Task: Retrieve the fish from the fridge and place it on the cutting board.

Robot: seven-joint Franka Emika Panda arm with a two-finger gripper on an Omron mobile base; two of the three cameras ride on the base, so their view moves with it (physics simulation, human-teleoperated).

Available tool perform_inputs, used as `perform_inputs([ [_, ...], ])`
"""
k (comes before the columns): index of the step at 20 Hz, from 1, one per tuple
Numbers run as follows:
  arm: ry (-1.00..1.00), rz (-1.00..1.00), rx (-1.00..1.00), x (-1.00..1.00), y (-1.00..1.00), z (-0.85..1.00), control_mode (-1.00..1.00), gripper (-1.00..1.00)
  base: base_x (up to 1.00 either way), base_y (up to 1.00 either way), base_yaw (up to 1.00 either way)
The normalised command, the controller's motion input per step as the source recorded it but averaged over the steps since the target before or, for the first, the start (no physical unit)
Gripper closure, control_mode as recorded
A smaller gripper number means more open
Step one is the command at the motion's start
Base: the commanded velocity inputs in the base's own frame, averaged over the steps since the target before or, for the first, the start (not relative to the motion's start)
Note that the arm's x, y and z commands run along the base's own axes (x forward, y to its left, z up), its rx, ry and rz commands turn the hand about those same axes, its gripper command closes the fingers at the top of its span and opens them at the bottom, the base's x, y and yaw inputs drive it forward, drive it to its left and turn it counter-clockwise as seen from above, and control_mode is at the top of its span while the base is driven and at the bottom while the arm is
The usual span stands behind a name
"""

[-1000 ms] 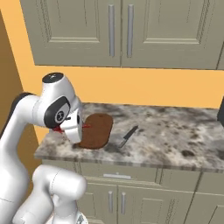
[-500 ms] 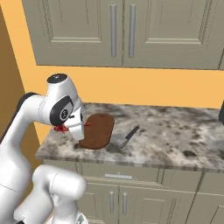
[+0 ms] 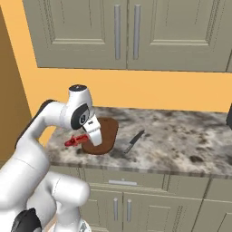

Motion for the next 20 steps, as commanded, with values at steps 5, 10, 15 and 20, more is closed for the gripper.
perform_inputs([
  [5, -0.01, 0.26, -0.03, 0.77, 0.01, -0.23, -1.00, 1.00, 0.00, 0.00, 0.00],
  [10, -0.03, 0.27, -0.05, 0.89, 0.03, -0.43, -1.00, 1.00, 0.00, 0.00, 0.00],
  [15, -0.01, 0.23, 0.00, 0.89, 0.01, -0.21, -1.00, 1.00, 0.00, 0.00, 0.00],
  [20, 0.16, 0.22, -0.01, 0.85, 0.11, -0.36, -1.00, 1.00, 0.00, 0.00, 0.00],
])
